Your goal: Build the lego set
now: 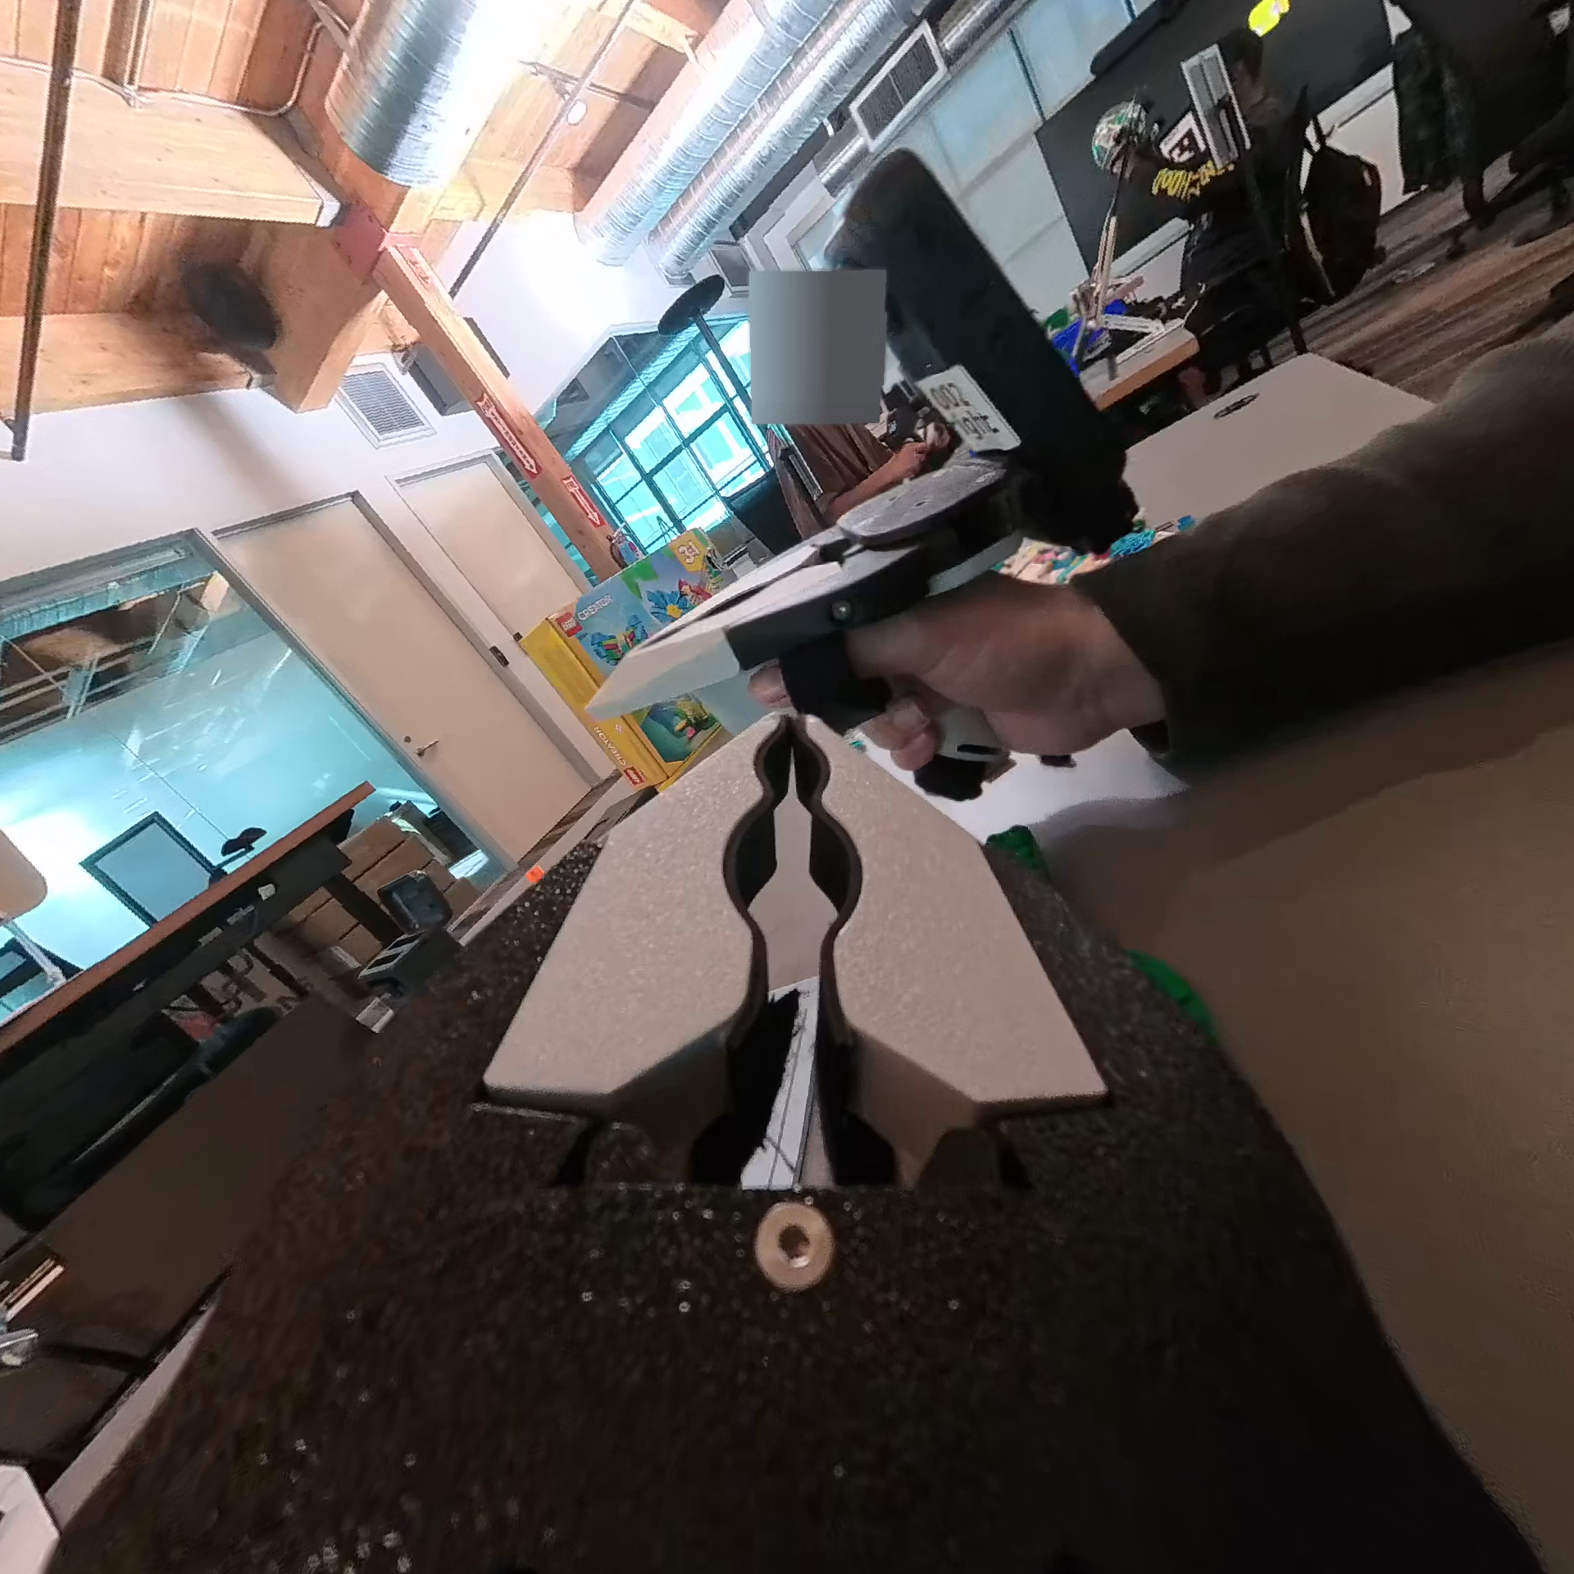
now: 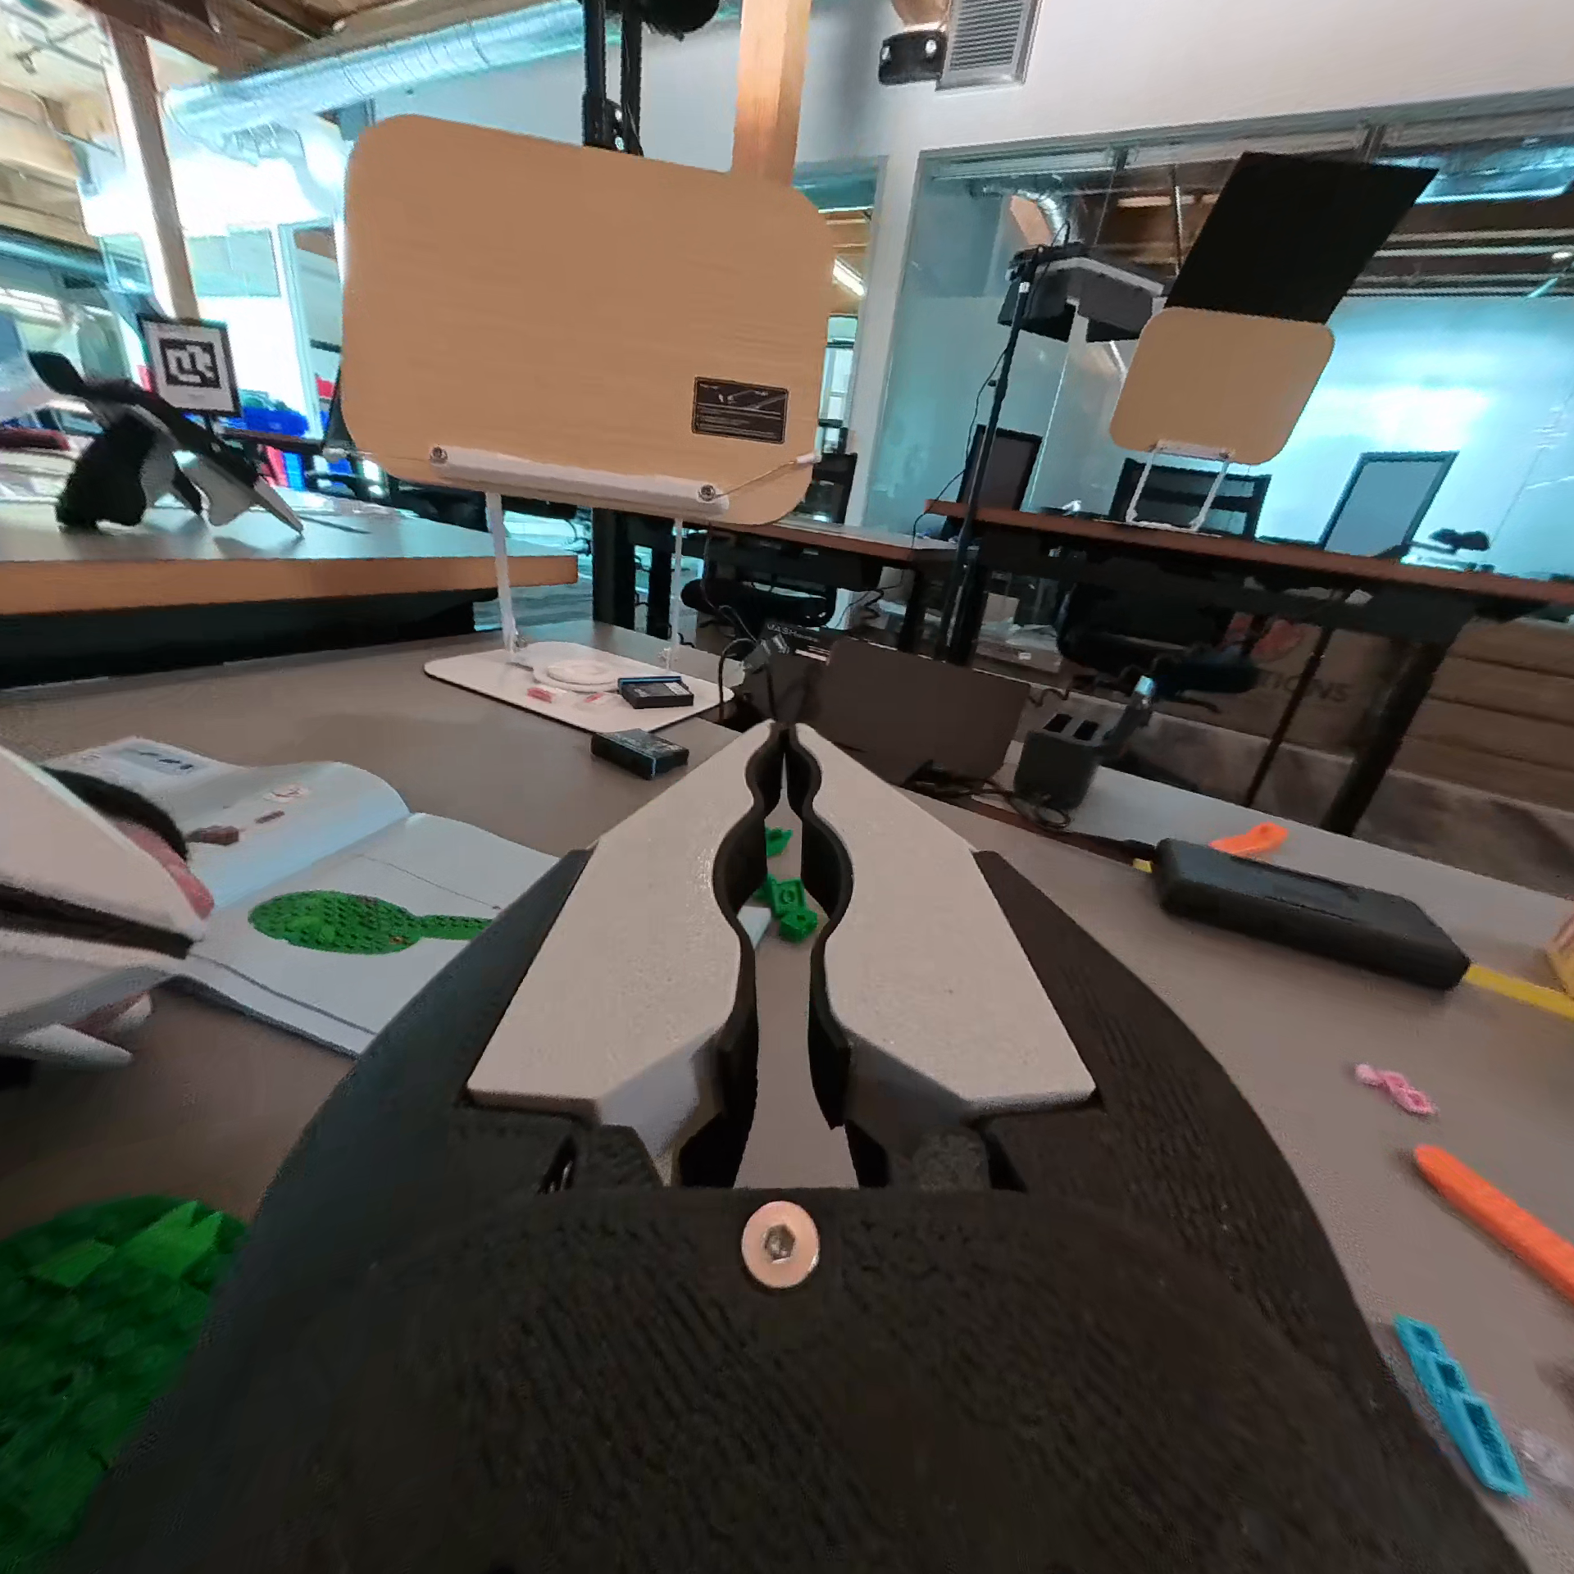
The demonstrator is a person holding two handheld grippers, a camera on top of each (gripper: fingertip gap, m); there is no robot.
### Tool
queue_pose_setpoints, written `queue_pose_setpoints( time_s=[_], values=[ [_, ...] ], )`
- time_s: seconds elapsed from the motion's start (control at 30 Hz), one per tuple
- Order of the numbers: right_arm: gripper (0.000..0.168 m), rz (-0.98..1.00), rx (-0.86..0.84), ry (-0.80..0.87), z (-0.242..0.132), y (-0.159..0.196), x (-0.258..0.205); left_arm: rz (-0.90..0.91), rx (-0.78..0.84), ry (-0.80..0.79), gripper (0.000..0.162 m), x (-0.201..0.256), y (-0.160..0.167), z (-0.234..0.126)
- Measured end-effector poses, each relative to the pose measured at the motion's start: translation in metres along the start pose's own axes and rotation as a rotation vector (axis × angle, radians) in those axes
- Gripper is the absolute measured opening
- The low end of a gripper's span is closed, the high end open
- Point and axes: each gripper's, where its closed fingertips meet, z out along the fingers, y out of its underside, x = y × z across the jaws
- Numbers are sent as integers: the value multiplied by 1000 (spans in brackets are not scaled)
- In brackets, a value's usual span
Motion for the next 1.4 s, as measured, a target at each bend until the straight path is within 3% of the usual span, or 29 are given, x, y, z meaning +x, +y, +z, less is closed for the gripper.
queue_pose_setpoints(
  time_s=[0.27,0.4,0.8,1.13,1.4],
  values=[
    [0,-75,-30,1,7,6,-7,14,-33,-83,0,-15,7,2],
    [0,-1,3,-35,8,3,-18,57,-67,-169,0,-28,12,-3],
    [0,1,79,7,4,-11,-10,259,-179,-166,0,-16,24,7],
    [0,68,169,-16,-4,-35,-6,251,-202,-208,0,-26,28,5],
    [0,26,137,4,-2,-25,-6,161,-198,-304,0,-48,29,-4]
  ],
)
